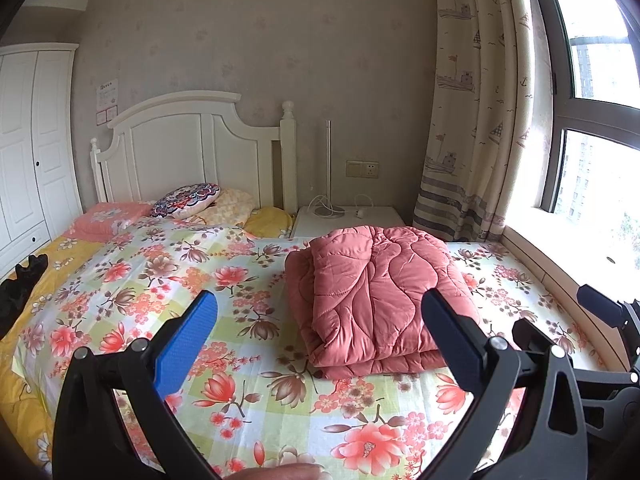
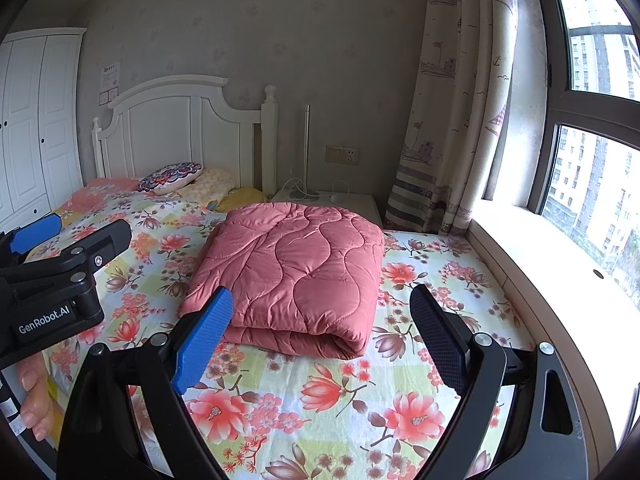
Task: Fold large clothes
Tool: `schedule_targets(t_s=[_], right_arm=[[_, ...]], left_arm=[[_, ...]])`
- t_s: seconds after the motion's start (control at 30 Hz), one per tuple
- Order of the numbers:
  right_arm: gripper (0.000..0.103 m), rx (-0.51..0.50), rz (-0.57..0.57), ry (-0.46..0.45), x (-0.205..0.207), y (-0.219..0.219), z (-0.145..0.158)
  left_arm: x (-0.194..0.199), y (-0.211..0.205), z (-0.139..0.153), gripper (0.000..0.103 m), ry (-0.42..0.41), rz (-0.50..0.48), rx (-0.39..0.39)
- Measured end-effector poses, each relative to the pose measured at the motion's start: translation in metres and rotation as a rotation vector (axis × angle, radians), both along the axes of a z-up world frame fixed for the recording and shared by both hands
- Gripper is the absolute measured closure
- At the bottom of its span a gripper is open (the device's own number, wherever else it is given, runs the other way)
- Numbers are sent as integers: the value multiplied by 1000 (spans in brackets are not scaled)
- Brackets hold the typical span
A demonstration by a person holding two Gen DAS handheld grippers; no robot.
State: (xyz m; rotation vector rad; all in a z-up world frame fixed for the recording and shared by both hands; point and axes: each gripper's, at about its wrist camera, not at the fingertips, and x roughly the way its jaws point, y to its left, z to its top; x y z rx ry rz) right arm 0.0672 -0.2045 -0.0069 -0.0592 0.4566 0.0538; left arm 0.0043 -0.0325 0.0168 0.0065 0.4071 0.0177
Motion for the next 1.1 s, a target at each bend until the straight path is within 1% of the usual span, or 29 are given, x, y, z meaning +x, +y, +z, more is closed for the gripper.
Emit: schedule_targets(t_s=[0.7,0.77,0.83,0.87,0.97,1.1], right_arm=[[16,11,-9,-12,-6,-2,4],[16,11,-8,-11,-6,-2,4],[16,9,-6,-10,-6,-3,3],[16,8,-6,-10,-6,-3,3],[16,11,-4,-2,-4,-5,1],[16,13,0,11,0,-5,-2]], left_arm=[[-7,-8,6,2,-32,29,26],[-9,-8,5,2,-50,24,22],[-10,-6,5,2,-61,42,21],[-8,-5,5,2,-52,32,14],[2,0,2,2,17,8,-11],[10,5,-4,2,53,14,-20]])
